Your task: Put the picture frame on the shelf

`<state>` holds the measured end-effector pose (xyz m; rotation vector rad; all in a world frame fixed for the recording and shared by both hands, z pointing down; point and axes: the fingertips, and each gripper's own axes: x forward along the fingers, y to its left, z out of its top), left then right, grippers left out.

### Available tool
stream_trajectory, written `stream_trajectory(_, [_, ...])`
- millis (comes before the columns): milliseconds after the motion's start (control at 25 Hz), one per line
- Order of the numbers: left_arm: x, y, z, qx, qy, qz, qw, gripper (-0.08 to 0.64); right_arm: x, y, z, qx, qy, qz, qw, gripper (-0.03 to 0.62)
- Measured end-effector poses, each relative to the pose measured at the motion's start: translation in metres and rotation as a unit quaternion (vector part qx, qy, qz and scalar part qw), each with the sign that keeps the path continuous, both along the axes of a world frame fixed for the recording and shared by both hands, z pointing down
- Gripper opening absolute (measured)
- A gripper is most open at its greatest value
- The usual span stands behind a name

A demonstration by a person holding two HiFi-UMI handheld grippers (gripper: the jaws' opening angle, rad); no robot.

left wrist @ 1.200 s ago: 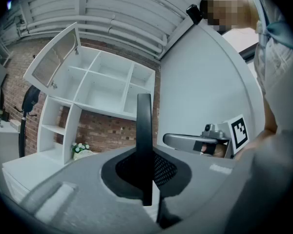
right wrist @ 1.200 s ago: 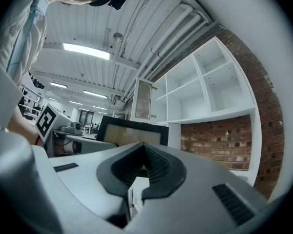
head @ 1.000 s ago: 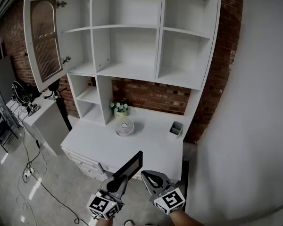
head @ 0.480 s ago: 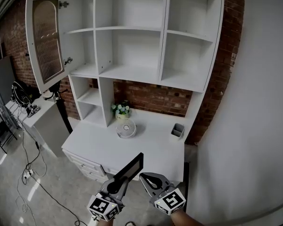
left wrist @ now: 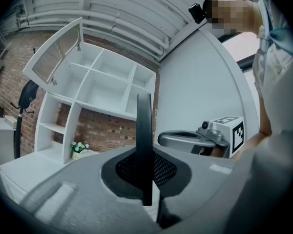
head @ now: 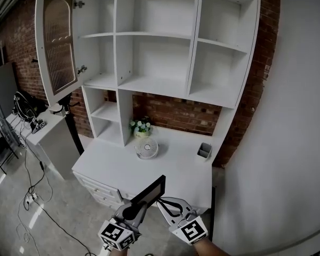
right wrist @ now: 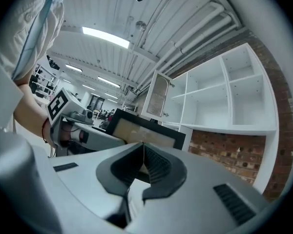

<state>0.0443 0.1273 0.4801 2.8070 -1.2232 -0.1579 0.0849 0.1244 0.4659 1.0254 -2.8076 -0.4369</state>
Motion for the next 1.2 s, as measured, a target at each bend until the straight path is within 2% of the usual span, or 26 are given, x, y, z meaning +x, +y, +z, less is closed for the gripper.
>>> stream_trajectory(200, [-0.011,-0.004,-0.002,-0.002,0.003,0.026,0.9997,0.017,-0.012,-0.005,-0.005,0.018,0.015,0.018,1.000,0.017])
stream_trajectory(480, [-0.019,-0.019,-0.005,-0.015,0.008,0.056,0.9983,0.017,-0.017,-0.018,-0.008,0.048,0.064,0.033,0.996,0.017])
stream_trajectory(640, [-0.021,-0.037,-0.010,-0.021,0.010,0.070,0.9973,0.017,-0.021,-0.036,-0.017,0.073,0.099,0.038,0.992,0.017])
stream_trajectory(840, [-0.022,-0.068,-0.018,-0.018,0.001,0.078,0.9968,0.017,-0.026,-0.069,-0.028,0.096,0.116,0.042,0.988,0.017])
stream_trajectory(1120, [-0.019,-0.128,-0.018,-0.023,-0.010,0.088,0.9958,0.017,-0.025,-0.122,-0.034,0.152,0.198,0.056,0.967,0.025])
stream_trajectory(1160, [-0.018,-0.137,-0.019,-0.024,-0.010,0.091,0.9955,0.017,-0.025,-0.131,-0.034,0.162,0.217,0.056,0.961,0.042])
stream_trajectory(1200, [-0.017,-0.145,-0.019,-0.024,-0.011,0.096,0.9950,0.017,-0.025,-0.140,-0.034,0.172,0.236,0.056,0.955,0.089])
